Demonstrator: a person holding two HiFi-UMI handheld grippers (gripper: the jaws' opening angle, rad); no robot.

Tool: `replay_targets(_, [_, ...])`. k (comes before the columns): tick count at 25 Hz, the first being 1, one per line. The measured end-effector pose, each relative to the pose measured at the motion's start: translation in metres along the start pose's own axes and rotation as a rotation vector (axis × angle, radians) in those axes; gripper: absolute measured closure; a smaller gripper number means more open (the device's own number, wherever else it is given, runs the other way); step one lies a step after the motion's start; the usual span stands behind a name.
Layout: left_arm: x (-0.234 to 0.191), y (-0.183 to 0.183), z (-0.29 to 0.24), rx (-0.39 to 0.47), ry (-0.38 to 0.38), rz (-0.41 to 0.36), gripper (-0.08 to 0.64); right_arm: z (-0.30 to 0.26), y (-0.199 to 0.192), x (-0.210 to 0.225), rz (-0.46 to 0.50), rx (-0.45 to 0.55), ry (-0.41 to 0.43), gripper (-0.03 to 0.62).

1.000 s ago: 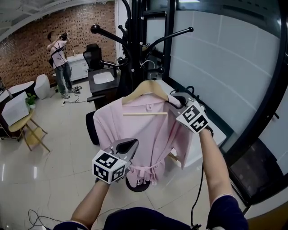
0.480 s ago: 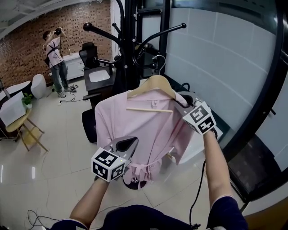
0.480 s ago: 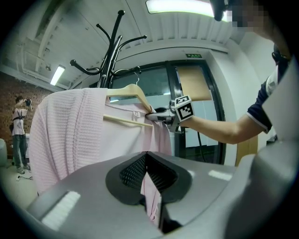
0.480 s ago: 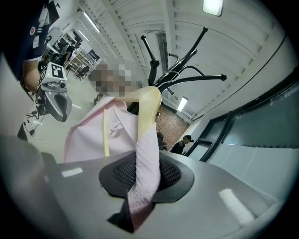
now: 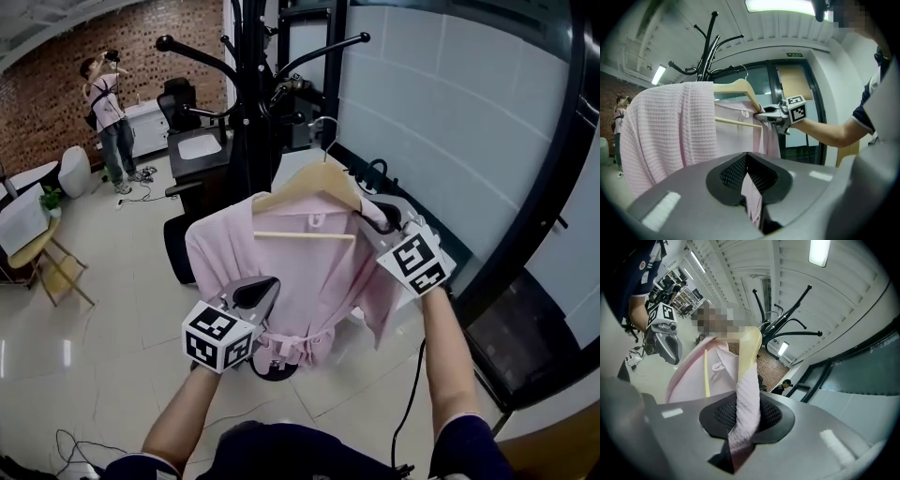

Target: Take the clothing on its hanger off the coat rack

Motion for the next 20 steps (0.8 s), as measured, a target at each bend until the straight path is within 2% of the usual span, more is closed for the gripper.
replay_targets(9, [-0.017,-0.021,0.043,-0.017,0.091,0.048,0.548,-0.008,0.010,-0.049,0.035,-0.021,0.047,0.515])
replay_targets(20, [-0.103,-0.044,0.147,-0.013,0.185,0.099,0.548,-0.057,0.077,-0.111,-0.041,-0.034,0.042,0.515])
Point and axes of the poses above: the fingertips, and each gripper's own axes: z backward along the fingers, x to its right, y out of its top, the point moved 3 cm from there along z, backward along the fingers, and after that the axes turned 15 degrees about y, right-handed, at the moved point
